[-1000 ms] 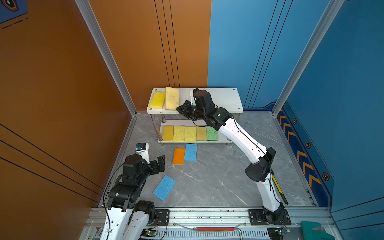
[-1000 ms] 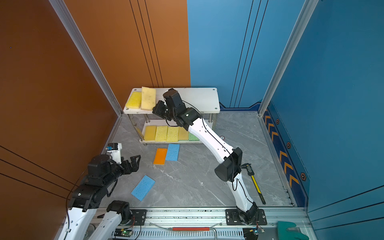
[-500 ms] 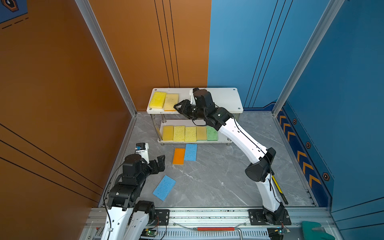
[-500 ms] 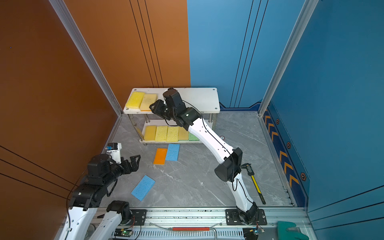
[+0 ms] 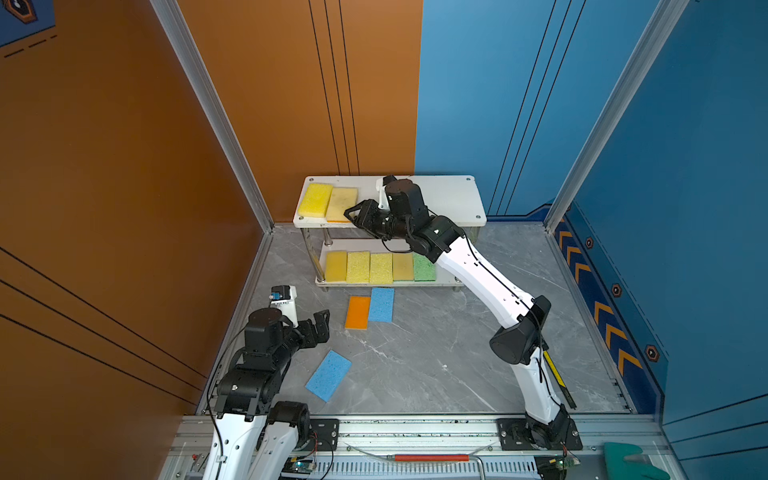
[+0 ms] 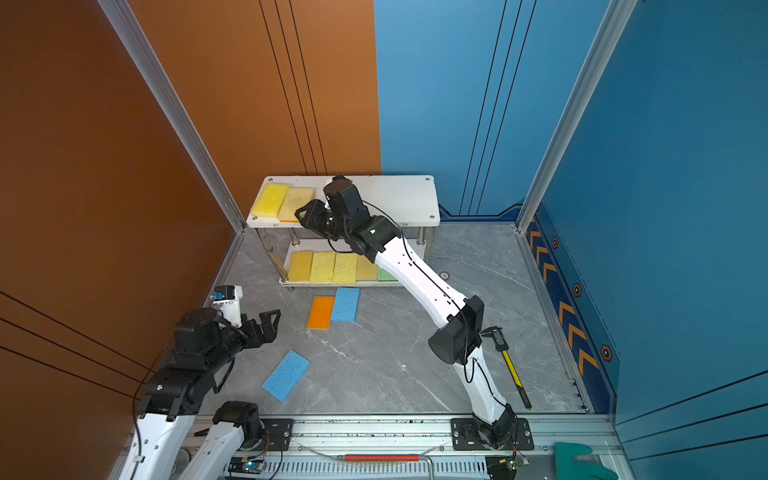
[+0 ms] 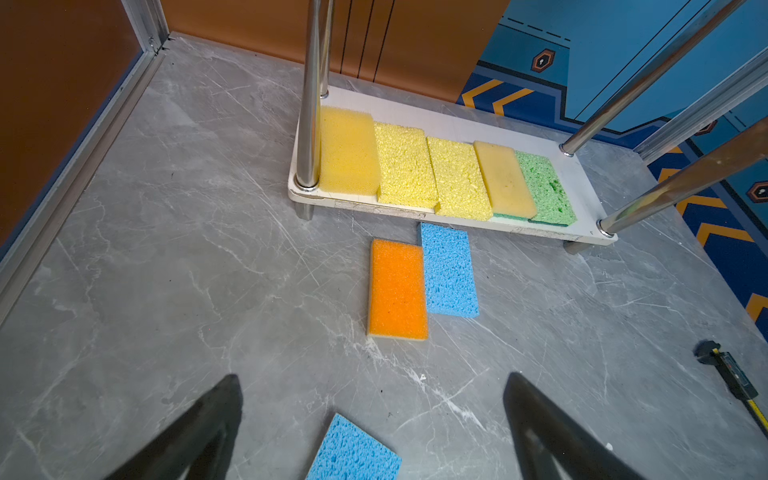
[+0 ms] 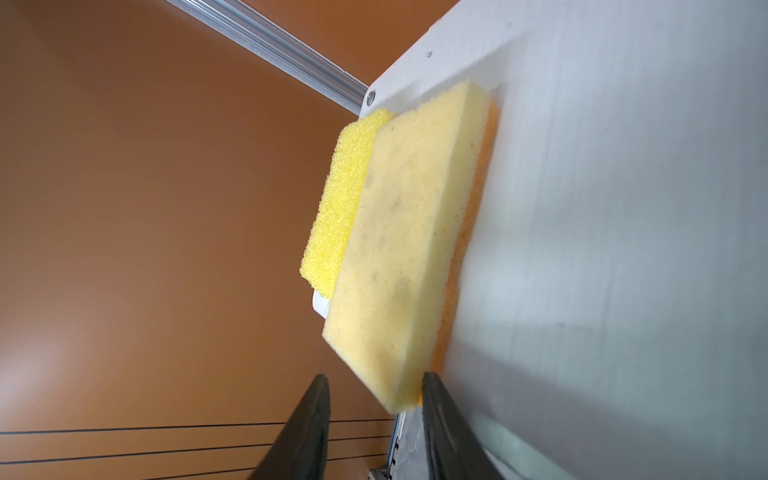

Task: Place and organize the cleaning sponges onto the shelf
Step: 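Move the right gripper down toward the blue sponge on the table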

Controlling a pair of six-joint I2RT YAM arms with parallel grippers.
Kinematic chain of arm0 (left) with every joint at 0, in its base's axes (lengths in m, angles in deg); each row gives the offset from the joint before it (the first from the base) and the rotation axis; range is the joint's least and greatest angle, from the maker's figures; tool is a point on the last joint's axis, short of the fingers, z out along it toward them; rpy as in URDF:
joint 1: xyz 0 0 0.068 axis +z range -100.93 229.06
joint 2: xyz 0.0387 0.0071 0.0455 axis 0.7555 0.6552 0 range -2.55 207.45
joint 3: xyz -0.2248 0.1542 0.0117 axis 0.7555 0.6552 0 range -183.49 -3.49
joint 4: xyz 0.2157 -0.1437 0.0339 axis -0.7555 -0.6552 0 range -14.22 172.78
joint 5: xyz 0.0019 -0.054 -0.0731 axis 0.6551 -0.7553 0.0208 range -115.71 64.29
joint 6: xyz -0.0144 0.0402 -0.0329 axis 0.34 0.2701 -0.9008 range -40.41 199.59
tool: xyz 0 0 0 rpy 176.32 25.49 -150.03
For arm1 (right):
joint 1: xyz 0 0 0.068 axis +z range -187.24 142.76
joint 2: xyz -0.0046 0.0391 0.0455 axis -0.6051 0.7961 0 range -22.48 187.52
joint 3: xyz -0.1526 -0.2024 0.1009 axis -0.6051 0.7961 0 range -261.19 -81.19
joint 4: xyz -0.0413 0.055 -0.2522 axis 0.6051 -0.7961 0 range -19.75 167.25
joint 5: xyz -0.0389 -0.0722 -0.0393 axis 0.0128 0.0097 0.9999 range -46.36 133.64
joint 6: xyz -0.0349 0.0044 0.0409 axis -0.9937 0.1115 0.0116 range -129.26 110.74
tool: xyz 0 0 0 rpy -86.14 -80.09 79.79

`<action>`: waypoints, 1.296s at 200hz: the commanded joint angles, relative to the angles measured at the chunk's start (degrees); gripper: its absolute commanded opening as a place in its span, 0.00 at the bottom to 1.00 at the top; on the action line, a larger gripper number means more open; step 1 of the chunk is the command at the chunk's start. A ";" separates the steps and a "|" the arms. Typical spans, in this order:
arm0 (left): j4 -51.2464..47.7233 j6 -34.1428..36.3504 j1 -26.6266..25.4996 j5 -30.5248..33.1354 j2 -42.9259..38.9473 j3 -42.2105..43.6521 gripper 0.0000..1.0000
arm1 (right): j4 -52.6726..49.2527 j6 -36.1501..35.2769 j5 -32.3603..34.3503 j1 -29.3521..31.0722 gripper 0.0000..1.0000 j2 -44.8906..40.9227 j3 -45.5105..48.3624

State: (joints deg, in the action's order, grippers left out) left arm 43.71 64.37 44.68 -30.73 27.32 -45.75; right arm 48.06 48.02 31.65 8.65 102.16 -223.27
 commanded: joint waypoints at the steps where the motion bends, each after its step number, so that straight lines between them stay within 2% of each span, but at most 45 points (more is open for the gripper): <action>1: -0.85 0.37 0.62 -1.26 0.10 -0.30 0.98 | 1.42 -0.75 -0.93 0.42 0.39 -0.20 -0.27; 38: -0.83 0.37 1.04 -1.80 0.41 -0.28 0.98 | 1.49 -3.79 1.63 0.75 0.40 -3.86 4.28; 68: -0.84 0.28 1.39 -2.44 0.63 -0.29 0.98 | 1.46 -9.09 2.98 2.11 0.49 -8.88 8.66; 90: -0.88 0.46 1.51 -2.96 1.03 -0.28 0.98 | 1.50 -14.49 5.56 3.47 0.56 -13.67 14.36; 151: -0.33 0.46 2.12 -6.11 2.55 -0.29 0.98 | 1.83 -25.27 9.14 5.28 0.62 -27.77 32.25; 178: 0.47 0.63 2.49 -8.92 3.25 -0.10 0.98 | 2.51 -26.89 9.83 5.33 0.63 -34.09 42.47; 184: 0.68 0.63 2.54 -9.54 3.34 -0.06 0.98 | 2.54 -27.04 10.16 5.31 0.69 -35.41 44.61; 202: 1.33 0.72 2.53 -11.91 4.06 0.11 0.98 | 2.65 -27.22 10.30 5.13 0.72 -38.78 50.45; 208: 1.44 0.68 2.54 -12.79 4.23 0.20 0.98 | 2.65 -27.14 10.21 4.95 0.77 -39.72 52.32; 229: 1.72 0.63 2.62 -14.35 5.24 0.29 0.98 | 2.73 -26.72 10.06 4.65 0.79 -42.36 57.85; 237: 1.72 0.63 2.62 -14.58 5.57 0.33 0.98 | 2.73 -26.57 10.04 4.62 0.83 -43.00 59.57; 259: 1.84 0.47 2.62 -15.99 6.59 0.47 0.98 | 2.81 -25.18 9.97 4.56 0.84 -43.92 63.18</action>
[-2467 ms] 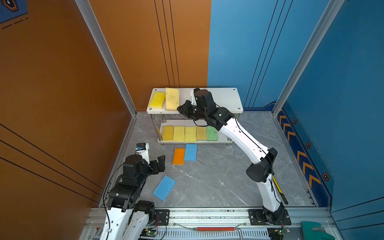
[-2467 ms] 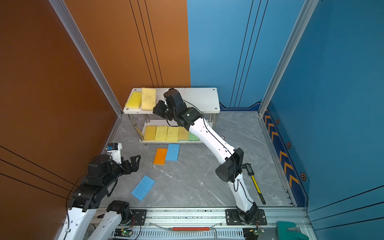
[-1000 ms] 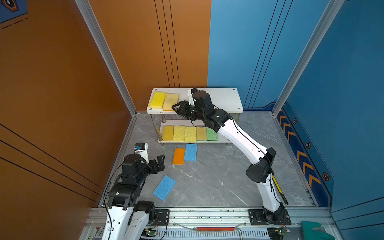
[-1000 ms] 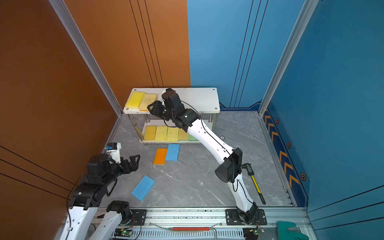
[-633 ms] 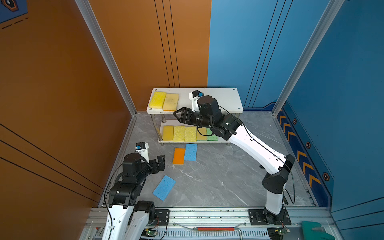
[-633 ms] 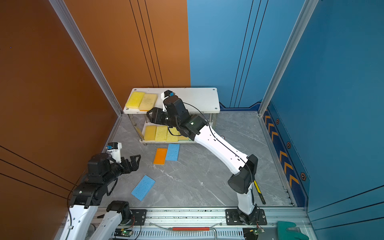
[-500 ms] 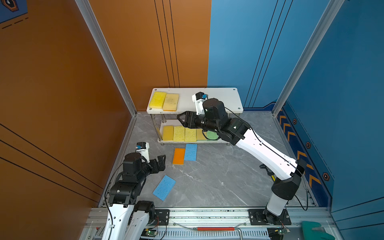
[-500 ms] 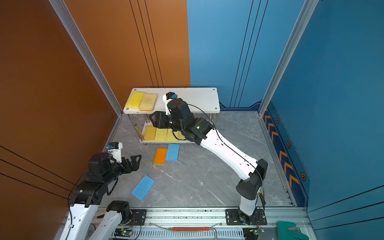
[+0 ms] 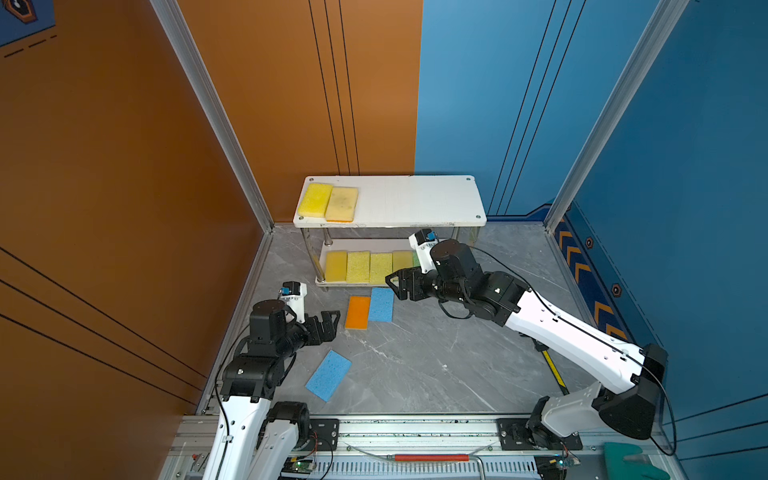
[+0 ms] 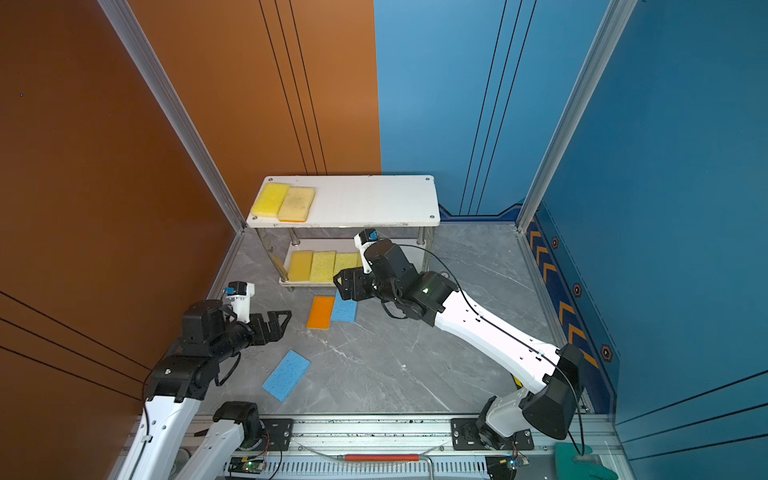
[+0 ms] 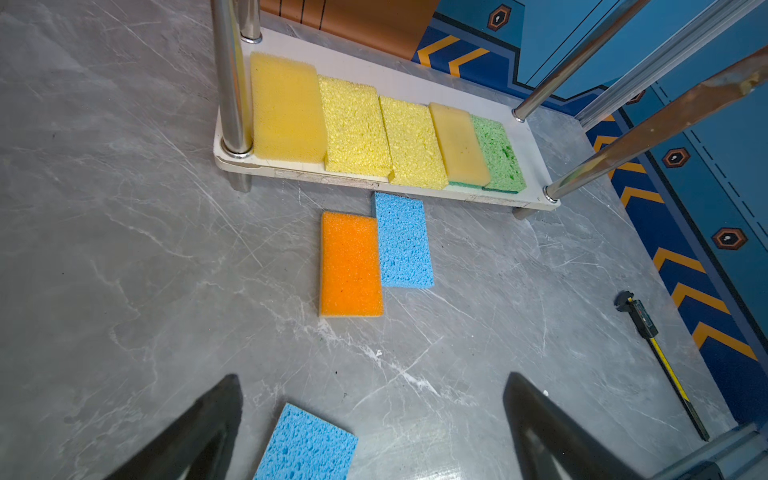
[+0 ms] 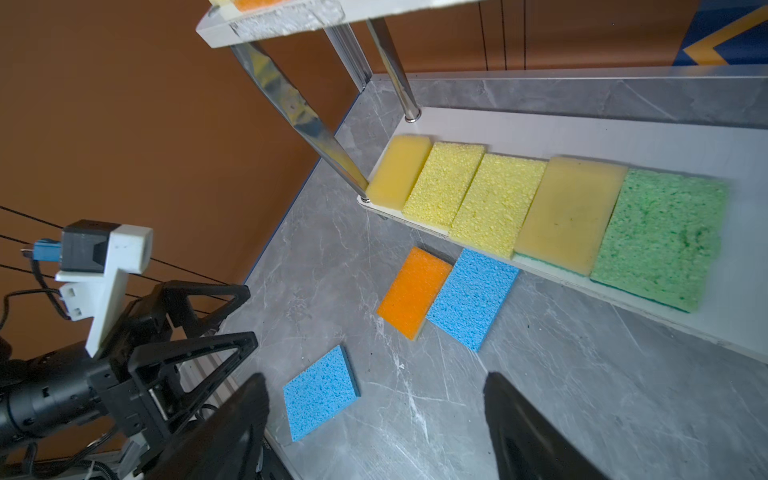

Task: Place and organize the cleaning sponges onto the shelf
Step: 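Move the right gripper down toward the blue sponge on the table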

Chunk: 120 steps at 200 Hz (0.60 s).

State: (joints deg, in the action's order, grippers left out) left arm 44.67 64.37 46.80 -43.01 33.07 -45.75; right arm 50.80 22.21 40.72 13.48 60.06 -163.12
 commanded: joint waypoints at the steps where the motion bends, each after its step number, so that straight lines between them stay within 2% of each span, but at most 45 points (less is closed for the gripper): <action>1: 0.86 0.46 0.50 -3.79 0.90 0.45 0.98 | 0.09 0.67 0.86 -0.27 0.84 -1.84 3.15; 120: 2.52 -1.04 0.40 -9.70 8.74 2.08 0.98 | 2.70 5.42 -0.23 0.31 0.86 4.78 10.21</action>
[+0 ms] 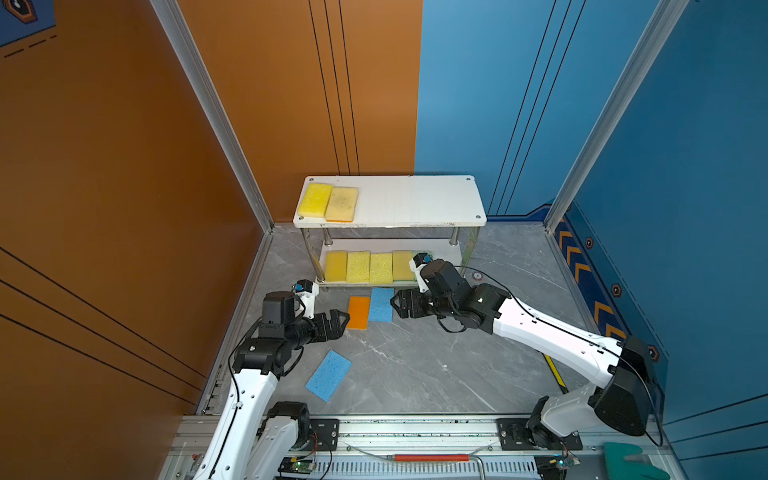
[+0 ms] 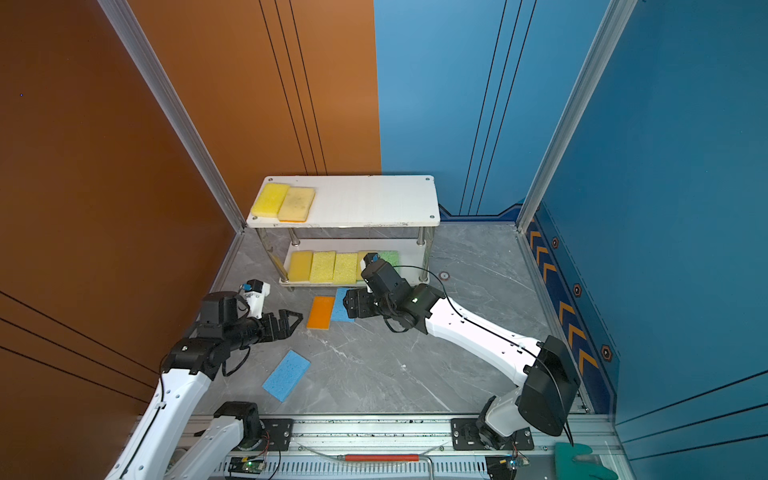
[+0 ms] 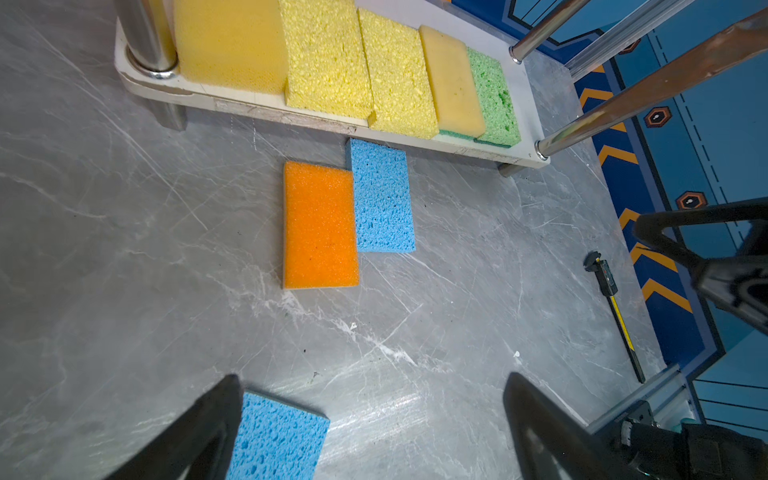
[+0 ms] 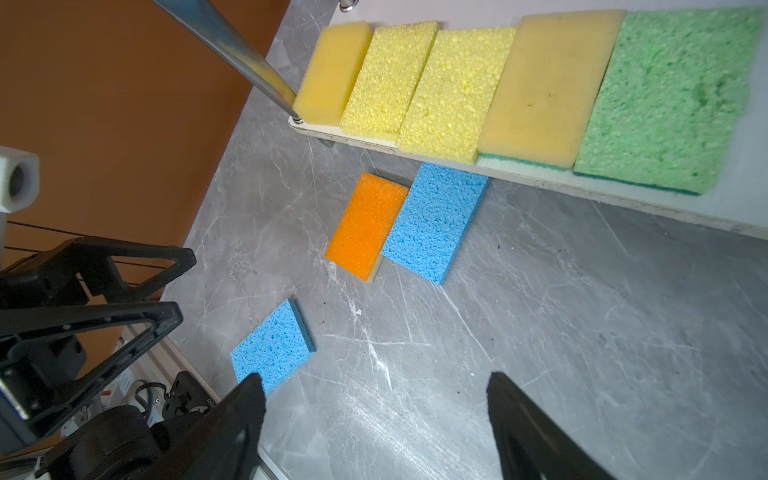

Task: Place and organize the cleaning sponges onto the shelf
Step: 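Move the right gripper down toward the blue sponge on the table, then position the open right gripper over the blue sponge beside the orange sponge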

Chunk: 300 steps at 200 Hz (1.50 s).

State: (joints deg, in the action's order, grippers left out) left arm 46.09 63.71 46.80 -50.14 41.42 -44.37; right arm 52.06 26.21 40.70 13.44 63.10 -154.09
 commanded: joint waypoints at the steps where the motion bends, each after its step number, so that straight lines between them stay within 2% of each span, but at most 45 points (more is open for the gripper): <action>1: 1.14 -0.38 0.41 -2.57 0.41 0.71 0.98 | 1.49 1.44 -0.26 0.37 0.86 1.85 1.18; 104: 1.45 -0.47 0.42 -2.19 0.42 1.24 0.98 | 5.43 3.00 -2.02 0.36 0.87 9.25 3.10; 159: 1.45 -0.56 0.39 -2.14 0.24 1.18 0.98 | 8.64 3.70 -0.51 -0.17 0.85 14.86 2.24; 264: 1.42 -0.56 0.24 -2.25 -0.01 1.22 0.98 | 14.38 8.11 4.60 -0.58 0.70 24.42 -0.28; 288: 1.45 -0.56 0.25 -2.14 -0.02 1.23 0.98 | 14.66 8.14 5.11 -0.77 0.66 26.14 -1.49; 300: 1.45 -0.56 0.17 -2.17 -0.07 1.24 0.98 | 14.68 8.23 5.22 -0.97 0.60 27.06 -2.17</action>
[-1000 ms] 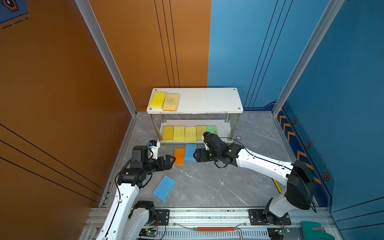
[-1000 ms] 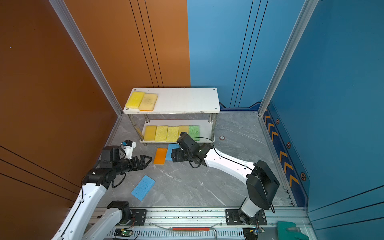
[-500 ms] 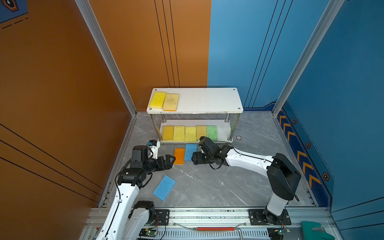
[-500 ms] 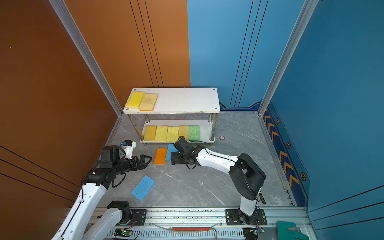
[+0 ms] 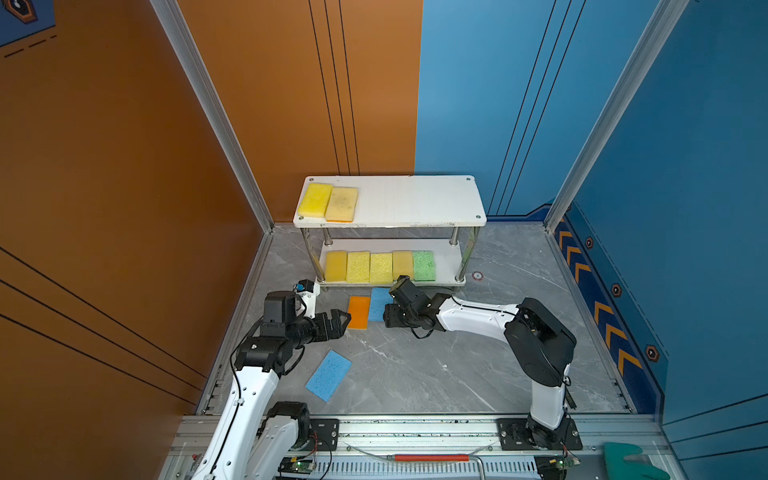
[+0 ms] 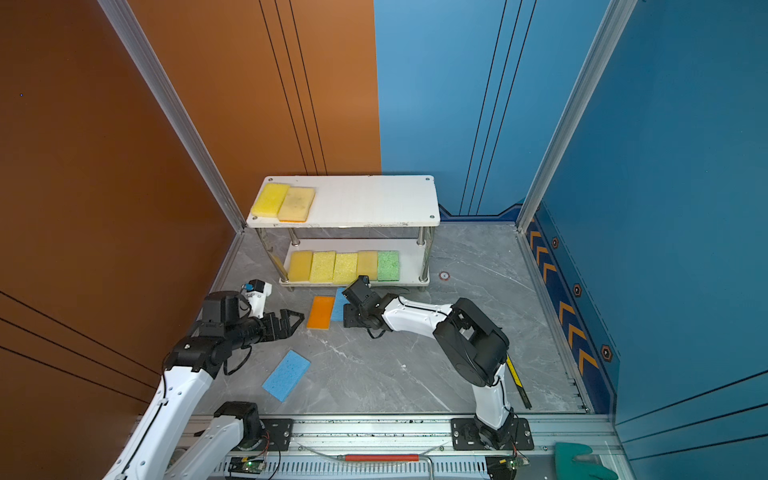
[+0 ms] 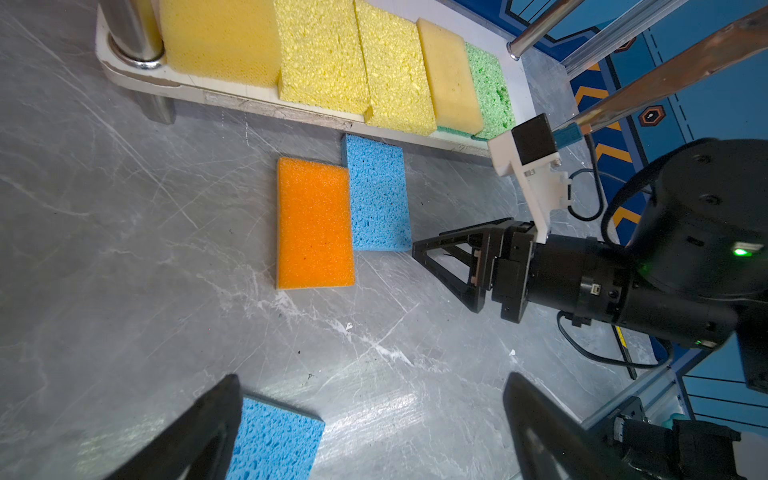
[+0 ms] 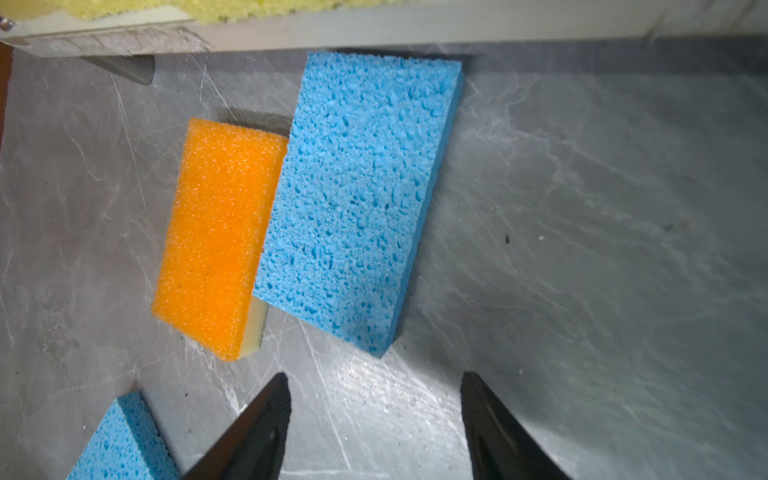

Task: Place and organize the cleaning sponges onto the shelf
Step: 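Position the open right gripper over the blue sponge beside the orange sponge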

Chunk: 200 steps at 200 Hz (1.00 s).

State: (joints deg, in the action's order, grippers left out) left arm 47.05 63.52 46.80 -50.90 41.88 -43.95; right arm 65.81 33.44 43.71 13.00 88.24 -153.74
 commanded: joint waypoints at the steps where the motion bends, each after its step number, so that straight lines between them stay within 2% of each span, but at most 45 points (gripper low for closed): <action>1: 0.48 -0.36 0.16 -1.38 -0.51 0.83 0.98 | 0.96 1.03 2.21 -0.51 0.60 1.99 -2.56; 84: 0.53 -0.36 0.02 -1.35 -0.39 0.81 0.98 | 0.59 1.84 2.08 -1.58 0.45 7.70 -7.94; 126: 0.46 -0.36 0.06 -1.39 -0.31 0.75 0.98 | -0.40 2.32 1.56 -2.25 0.43 10.37 -8.74; 200: 0.53 -0.45 0.09 -1.35 -0.05 0.87 0.98 | -0.45 2.34 0.19 -2.89 0.05 8.72 -6.24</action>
State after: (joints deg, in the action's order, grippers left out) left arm 47.25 63.52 46.80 -50.90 41.83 -43.95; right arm 66.90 35.69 43.67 10.68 97.85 -161.72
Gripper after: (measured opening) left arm 0.981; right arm 0.097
